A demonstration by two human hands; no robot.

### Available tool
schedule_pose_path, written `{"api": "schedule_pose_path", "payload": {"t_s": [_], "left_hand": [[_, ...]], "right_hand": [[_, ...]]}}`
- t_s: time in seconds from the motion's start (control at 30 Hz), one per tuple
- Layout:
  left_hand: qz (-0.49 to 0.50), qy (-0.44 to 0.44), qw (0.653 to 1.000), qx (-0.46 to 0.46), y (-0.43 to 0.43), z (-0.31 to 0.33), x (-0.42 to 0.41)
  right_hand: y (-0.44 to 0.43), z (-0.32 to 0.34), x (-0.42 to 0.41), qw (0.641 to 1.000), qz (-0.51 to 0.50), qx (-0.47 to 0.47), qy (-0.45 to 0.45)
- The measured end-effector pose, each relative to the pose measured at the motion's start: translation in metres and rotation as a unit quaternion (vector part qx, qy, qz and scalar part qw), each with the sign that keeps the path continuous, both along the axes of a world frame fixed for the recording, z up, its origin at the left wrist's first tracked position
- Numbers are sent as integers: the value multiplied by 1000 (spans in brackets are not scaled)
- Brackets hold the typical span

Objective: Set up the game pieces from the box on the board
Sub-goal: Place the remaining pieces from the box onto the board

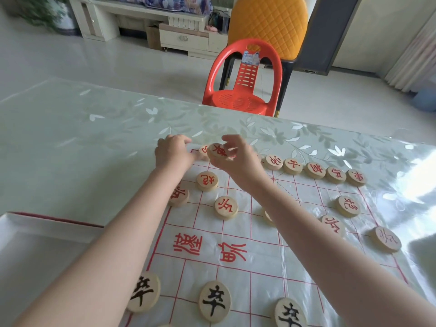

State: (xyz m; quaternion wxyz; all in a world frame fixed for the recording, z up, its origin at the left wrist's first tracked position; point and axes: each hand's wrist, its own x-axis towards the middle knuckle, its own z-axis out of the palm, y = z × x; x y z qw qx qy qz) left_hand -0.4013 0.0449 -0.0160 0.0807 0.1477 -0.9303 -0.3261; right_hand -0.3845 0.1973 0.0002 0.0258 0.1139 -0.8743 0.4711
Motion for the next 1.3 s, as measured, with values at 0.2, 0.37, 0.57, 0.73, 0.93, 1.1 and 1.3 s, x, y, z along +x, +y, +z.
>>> {"api": "schedule_pose_path", "payload": {"t_s": [0.2,0.37,0.57,0.73,0.93,1.1,1.3], "left_hand": [[40,22,999,16,-33,0,22],[30,37,999,17,-38,-4,26],[-33,29,998,-47,-28,-10,26],[-132,30,983,-122,-14,-9,18],[-190,-6,971,-141,-14,-19,14],[-174,31,979,-102,-9,-15,18],[-175,45,976,-125,-9,-23,14]], "right_hand": [[-59,-14,-46,990,-4,139,25],[-73,-26,-56,976,-14,215,30],[-43,-25,-47,973,-18,227,47],[-25,-29,-39,968,-11,242,65],[-24,-31,-42,930,-2,338,146],[-21,-35,-39,925,-19,348,154],[-19,-39,-31,932,-11,340,126]]}}
